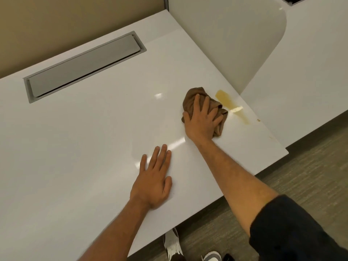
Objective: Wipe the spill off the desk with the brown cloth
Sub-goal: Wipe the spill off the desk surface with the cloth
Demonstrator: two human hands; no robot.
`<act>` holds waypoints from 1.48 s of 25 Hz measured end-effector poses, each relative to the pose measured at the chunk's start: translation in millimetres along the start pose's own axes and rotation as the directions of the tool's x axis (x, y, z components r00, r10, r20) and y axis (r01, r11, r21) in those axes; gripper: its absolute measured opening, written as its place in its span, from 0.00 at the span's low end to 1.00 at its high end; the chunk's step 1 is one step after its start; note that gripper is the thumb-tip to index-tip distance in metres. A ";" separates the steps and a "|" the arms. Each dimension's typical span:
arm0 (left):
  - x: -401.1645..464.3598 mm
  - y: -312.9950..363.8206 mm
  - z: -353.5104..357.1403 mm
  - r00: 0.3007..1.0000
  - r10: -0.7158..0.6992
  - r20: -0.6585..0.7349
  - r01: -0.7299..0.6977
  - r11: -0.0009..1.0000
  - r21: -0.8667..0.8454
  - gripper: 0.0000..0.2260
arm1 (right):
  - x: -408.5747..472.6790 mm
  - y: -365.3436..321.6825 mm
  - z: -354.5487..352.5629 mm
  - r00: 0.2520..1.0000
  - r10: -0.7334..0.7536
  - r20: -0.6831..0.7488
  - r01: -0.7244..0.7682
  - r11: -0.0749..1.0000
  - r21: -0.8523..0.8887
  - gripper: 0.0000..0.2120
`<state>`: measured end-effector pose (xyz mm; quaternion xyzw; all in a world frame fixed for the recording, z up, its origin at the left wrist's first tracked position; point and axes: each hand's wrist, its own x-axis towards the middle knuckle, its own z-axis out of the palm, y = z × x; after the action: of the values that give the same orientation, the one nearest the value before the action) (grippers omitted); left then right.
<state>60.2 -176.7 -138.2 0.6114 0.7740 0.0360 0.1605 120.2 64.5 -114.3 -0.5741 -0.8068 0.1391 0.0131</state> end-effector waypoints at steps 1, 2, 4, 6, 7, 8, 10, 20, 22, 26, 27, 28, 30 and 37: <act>-0.4 -0.6 0.6 1.000 -0.002 -0.003 0.002 1.000 0.000 0.34 | 11.3 -18.1 3.7 1.000 -0.020 0.001 0.020 1.000 0.008 0.34; -0.5 -0.3 0.9 1.000 -0.005 -0.003 0.005 1.000 0.000 0.34 | 20.7 -33.2 6.3 0.999 -0.049 0.007 0.049 0.999 0.023 0.33; -0.5 -0.7 1.4 1.000 -0.004 -0.003 0.004 1.000 0.002 0.34 | 34.8 -54.0 9.1 0.986 -0.162 0.044 0.159 0.985 0.062 0.31; 0.1 -1.2 1.9 1.000 -0.003 -0.003 0.003 1.000 -0.003 0.34 | 37.4 -62.1 9.7 0.934 -0.347 0.087 0.339 0.936 0.091 0.31; 0.2 -1.2 1.6 1.000 -0.004 0.001 0.004 1.000 -0.006 0.34 | 33.2 -61.9 10.6 0.893 -0.439 0.095 0.431 0.897 0.092 0.32; 0.1 -0.9 1.3 1.000 -0.006 0.004 0.006 1.000 -0.007 0.34 | 26.7 -59.8 11.8 0.855 -0.510 0.091 0.503 0.860 0.089 0.33; 0.0 -0.3 -0.6 1.000 -0.014 0.011 0.014 1.000 -0.008 0.34 | 11.6 -52.4 13.9 0.816 -0.576 0.057 0.570 0.817 0.093 0.35; -0.2 -0.9 -3.4 1.000 -0.015 0.015 0.015 1.000 -0.007 0.33 | -53.6 34.5 16.0 0.792 -0.574 -0.210 0.601 0.793 0.098 0.30; -1.1 -1.1 -4.0 1.000 -0.010 0.009 0.010 1.000 -0.018 0.33 | -69.0 58.8 9.6 0.811 -0.531 -0.247 0.567 0.818 0.103 0.28; -3.5 0.5 -6.2 1.000 -0.005 0.001 0.005 1.000 -0.012 0.33 | -100.5 103.8 -12.9 0.908 -0.350 -0.229 0.408 0.863 0.297 0.23; -3.5 0.7 -6.9 1.000 -0.001 -0.004 0.001 1.000 -0.018 0.33 | -107.3 113.8 -22.0 0.946 -0.242 -0.216 0.315 0.841 0.440 0.22; -3.7 0.6 -7.6 1.000 0.001 -0.005 -0.001 1.000 -0.023 0.33 | -112.0 123.6 -33.0 0.972 -0.111 -0.208 0.216 0.777 0.591 0.21; -3.1 1.4 -8.3 1.000 0.005 -0.004 -0.005 1.000 -0.031 0.33 | -111.3 142.0 -59.2 0.966 0.148 -0.212 0.083 0.599 0.796 0.20; -3.2 1.9 -7.8 1.000 0.005 -0.003 -0.005 0.999 -0.034 0.32 | -68.2 205.3 -76.0 0.882 0.430 -0.192 -0.133 0.618 0.775 0.15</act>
<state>60.3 -178.2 -129.7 0.6106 0.7719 0.0506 0.1698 346.6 79.0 -81.0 -0.6546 -0.5600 0.3478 0.3699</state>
